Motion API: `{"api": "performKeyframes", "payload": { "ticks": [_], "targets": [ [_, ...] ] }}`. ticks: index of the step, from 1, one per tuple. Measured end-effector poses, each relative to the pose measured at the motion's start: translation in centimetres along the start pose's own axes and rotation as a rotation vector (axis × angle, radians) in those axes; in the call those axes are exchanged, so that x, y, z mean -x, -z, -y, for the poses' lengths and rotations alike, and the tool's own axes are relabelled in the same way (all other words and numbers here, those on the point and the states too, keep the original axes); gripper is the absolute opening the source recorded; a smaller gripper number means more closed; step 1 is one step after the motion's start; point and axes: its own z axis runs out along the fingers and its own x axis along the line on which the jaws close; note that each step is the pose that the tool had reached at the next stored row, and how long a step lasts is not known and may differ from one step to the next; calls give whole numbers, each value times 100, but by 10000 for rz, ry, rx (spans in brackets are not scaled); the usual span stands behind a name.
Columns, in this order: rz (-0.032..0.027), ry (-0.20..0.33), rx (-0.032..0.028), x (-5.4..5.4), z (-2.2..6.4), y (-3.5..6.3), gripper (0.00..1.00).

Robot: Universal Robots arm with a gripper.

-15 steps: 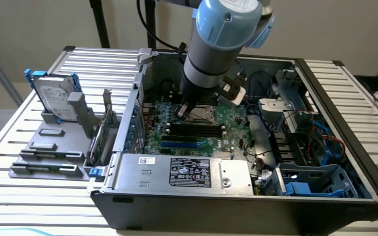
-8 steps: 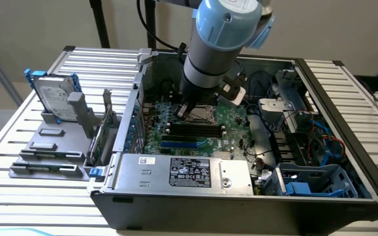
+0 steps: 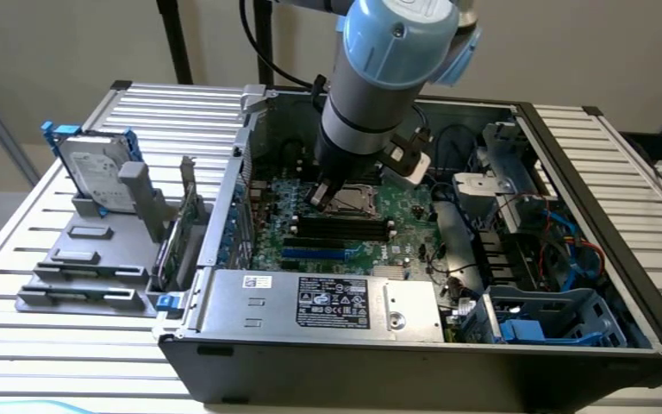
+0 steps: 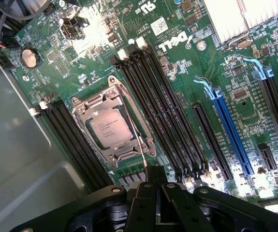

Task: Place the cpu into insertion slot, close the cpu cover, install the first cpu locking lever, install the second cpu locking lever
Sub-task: 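Install the second cpu locking lever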

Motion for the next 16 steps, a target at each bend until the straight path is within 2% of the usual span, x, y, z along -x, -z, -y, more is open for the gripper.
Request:
{"api": "performKeyframes", "payload": {
  "ticks": [8, 16],
  "targets": [
    [-3, -15, 4, 0, 0, 0, 11],
    [-47, -162, 44, -10, 2, -12, 11]
  ]
}}
